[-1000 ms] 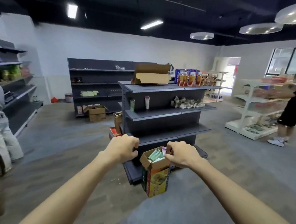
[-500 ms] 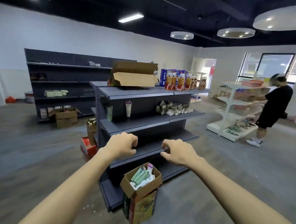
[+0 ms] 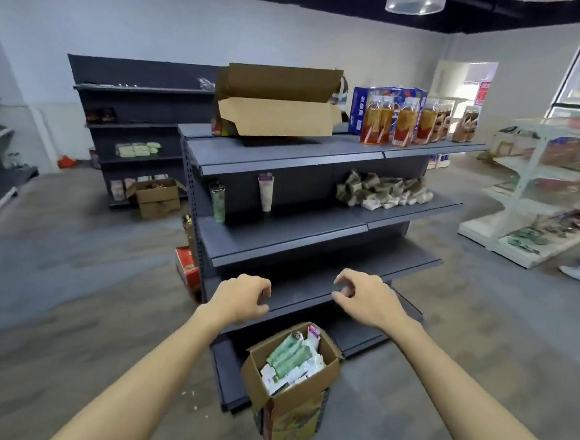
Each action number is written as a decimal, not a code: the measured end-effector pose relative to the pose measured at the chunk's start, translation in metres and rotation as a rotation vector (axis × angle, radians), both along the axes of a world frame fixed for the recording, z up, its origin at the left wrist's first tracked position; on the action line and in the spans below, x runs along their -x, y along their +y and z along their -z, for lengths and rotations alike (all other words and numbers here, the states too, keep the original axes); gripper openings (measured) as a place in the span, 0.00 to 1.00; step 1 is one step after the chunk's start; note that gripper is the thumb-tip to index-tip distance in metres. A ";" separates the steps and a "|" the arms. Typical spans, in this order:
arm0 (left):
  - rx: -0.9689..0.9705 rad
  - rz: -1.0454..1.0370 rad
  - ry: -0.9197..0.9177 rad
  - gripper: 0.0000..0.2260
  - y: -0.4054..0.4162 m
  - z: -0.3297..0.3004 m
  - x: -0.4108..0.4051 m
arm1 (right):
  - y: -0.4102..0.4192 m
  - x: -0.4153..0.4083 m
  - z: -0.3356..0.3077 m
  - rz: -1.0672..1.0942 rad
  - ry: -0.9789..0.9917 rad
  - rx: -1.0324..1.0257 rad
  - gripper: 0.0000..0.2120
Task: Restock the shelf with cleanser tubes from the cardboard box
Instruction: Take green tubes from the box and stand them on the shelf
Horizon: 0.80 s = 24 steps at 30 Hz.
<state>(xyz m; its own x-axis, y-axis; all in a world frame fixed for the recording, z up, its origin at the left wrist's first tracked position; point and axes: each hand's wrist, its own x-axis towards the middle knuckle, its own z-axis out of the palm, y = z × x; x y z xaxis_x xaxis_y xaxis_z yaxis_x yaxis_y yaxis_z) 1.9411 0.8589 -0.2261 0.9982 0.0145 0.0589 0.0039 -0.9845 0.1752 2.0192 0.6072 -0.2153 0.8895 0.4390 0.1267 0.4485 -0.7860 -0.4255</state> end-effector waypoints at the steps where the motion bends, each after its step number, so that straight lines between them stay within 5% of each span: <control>1: 0.006 -0.014 0.008 0.09 -0.003 0.010 -0.017 | -0.001 -0.021 0.012 -0.003 0.027 -0.003 0.11; 5: 0.129 -0.106 -0.063 0.08 -0.012 0.062 -0.078 | 0.009 -0.100 0.063 -0.015 0.118 -0.001 0.09; 14: 0.293 -0.223 0.274 0.09 -0.010 0.193 -0.154 | 0.044 -0.181 0.199 0.020 0.479 0.130 0.12; 24: 0.334 -0.311 0.388 0.10 0.027 0.301 -0.246 | 0.074 -0.250 0.300 0.143 0.729 0.199 0.19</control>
